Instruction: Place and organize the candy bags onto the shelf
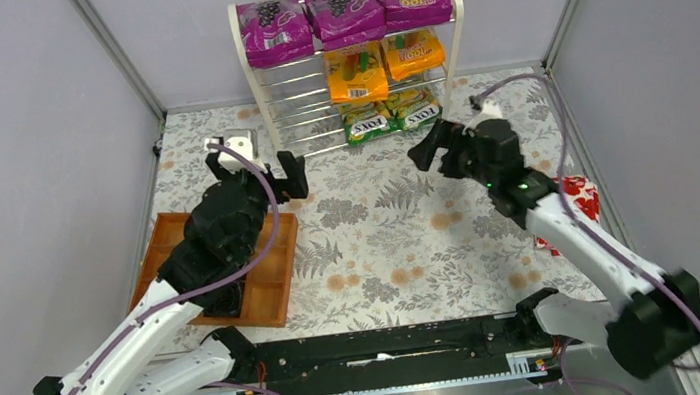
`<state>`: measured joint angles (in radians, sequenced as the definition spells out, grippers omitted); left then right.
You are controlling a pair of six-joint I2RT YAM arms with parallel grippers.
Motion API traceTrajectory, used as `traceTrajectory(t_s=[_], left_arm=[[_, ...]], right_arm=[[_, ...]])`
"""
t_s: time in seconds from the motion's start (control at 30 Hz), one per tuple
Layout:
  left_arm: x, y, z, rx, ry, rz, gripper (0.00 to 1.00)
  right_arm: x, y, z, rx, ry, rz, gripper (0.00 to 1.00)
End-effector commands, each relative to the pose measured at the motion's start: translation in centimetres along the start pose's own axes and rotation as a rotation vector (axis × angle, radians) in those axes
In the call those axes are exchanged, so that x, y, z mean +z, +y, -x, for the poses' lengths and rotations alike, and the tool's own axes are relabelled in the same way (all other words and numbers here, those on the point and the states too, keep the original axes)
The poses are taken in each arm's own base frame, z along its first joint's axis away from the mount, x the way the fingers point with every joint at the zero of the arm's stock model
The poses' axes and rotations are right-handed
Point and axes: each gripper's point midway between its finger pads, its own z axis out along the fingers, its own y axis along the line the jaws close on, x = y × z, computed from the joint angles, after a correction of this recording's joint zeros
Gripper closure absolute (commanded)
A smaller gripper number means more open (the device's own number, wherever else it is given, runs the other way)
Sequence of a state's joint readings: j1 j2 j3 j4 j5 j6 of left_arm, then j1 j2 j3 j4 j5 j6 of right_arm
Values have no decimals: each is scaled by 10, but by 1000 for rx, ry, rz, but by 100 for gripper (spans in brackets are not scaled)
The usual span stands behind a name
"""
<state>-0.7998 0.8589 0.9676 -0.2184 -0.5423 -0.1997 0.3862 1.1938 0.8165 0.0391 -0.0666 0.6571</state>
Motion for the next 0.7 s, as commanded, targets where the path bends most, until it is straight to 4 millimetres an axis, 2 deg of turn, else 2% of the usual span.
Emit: traceTrajectory(t_s=[0.0,0.03,0.2,0.37,0.53,0.67], left_arm=[[-15,1,75,-30,-171,-1,1],[-18,0,86,-27,-194,-12,1],[-44,-6,149,-1,-326,-93,1],[-71,2,198,66,-437,-99,1],[-92,18,231,100,-516,-47,1],[-103,30,243,112,-548,-4,1]], right_arm=[[-71,13,40,-331,-64,-27,0],[-85,15,55,-361,-110,-53,0],[-156,37,106,-495,-261,-85,0],[-230,65,149,-591,-451,-53,0],[-296,77,177,-581,-658,-50,0],[-324,78,185,-555,-755,-44,0]])
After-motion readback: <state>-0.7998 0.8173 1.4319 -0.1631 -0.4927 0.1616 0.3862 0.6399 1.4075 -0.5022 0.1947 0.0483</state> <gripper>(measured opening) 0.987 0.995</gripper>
